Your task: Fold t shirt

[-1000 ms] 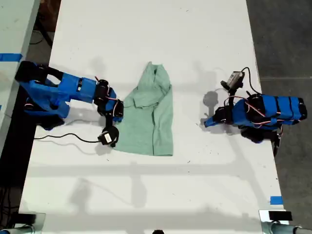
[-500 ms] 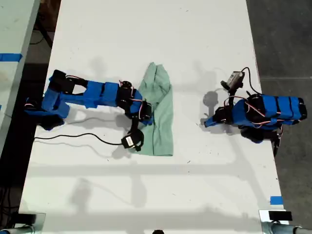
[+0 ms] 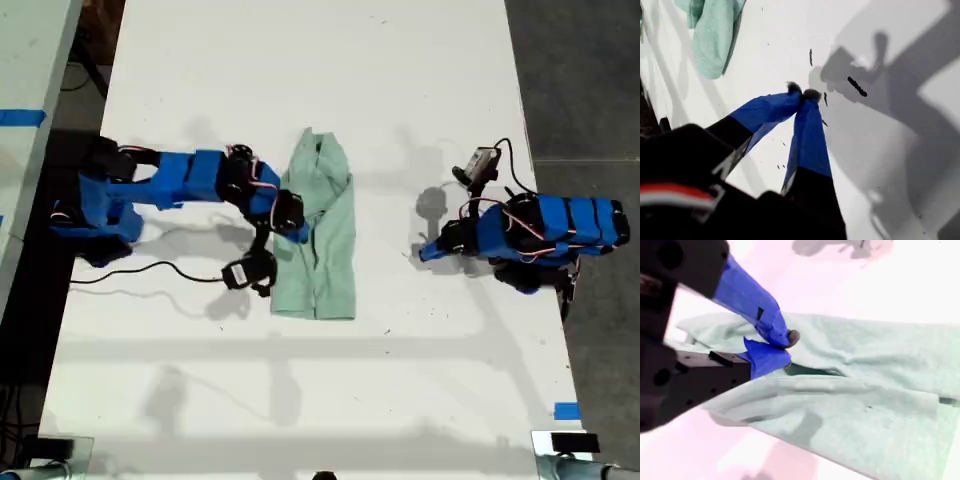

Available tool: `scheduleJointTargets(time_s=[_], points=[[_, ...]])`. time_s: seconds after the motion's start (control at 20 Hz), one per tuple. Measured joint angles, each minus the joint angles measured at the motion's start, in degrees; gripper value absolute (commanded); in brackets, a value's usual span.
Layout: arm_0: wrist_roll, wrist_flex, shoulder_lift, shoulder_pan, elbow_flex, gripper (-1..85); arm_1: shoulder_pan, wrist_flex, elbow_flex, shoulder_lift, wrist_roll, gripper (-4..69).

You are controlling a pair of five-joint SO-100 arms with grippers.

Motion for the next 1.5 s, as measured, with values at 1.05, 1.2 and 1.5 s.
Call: scheduleJointTargets(time_s=[1.05, 1.2, 1.5], points=[[3.3, -24.9, 126.7, -1.3, 122.9, -0.1, 0.1, 0.0, 0.0, 0.0, 1.1, 1.0], [3.3, -24.7, 126.7, -1.6, 122.9, -0.1, 0.1, 0.0, 0.0, 0.0, 1.3, 1.0], [0.5, -23.8, 126.7, -1.5, 122.9, 3.2, 0.1, 0.0, 0.0, 0.0, 1.3, 1.0]])
